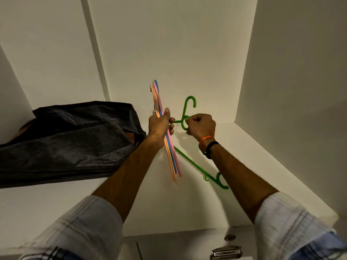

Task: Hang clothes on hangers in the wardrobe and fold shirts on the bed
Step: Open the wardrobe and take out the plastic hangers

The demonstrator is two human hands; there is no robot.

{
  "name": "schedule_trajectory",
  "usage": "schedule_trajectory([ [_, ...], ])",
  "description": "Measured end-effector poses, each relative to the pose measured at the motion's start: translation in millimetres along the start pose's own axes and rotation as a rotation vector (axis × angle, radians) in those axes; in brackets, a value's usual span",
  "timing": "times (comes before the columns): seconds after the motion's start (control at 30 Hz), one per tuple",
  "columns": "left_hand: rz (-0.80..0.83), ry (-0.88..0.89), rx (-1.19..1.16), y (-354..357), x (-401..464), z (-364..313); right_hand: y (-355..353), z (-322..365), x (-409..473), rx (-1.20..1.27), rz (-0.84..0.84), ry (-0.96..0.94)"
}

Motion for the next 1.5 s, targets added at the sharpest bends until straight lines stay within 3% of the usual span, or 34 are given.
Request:
schedule_trajectory([
  [0.13, 0.002, 0.007, -0.03, 7, -5, -1, 19, 17, -7, -0.018, -0.02, -0.073],
  [0.27, 0.009, -0.052, -0.089, 9, -11, 0, 20, 8, 2, -0.074, -0.053, 0.002],
  [0.43, 0.02, -0.118, -0.163, 9, -13, 6, 12, 1, 10, 0.064, -0.066, 0.03],
  [0.67, 0.0, -0.092, -0.075, 14, -19, 9, 36, 46, -15, -0.004, 0.181, -0.243],
  [0.9, -0.01, -0.146, -0.193, 16, -26, 16, 37, 47, -19, -0.067, 0.338, -0.294],
  [1.2, 0.007, -0.251, -0.3, 30, -44, 21, 20, 26, -12, 0.058, 0.449, -0.183],
  [1.3, 0.052, -0.242, -0.319, 40, -52, 19, 15, 18, -18, -0.035, 0.467, -0.121],
  [1.5, 0.09, -0.173, -0.181, 43, -68, 10, 15, 12, -41, -0.319, 0.742, -0.064],
])
Point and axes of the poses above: each hand's wrist, its own x-axis towards the middle knuckle, its own y-axis out of the palm, z = x × y, the point moved 10 cm from there along x, towards the middle knuckle, and after that the axes turned 5 degrees about -z, right-handed, at the moved point
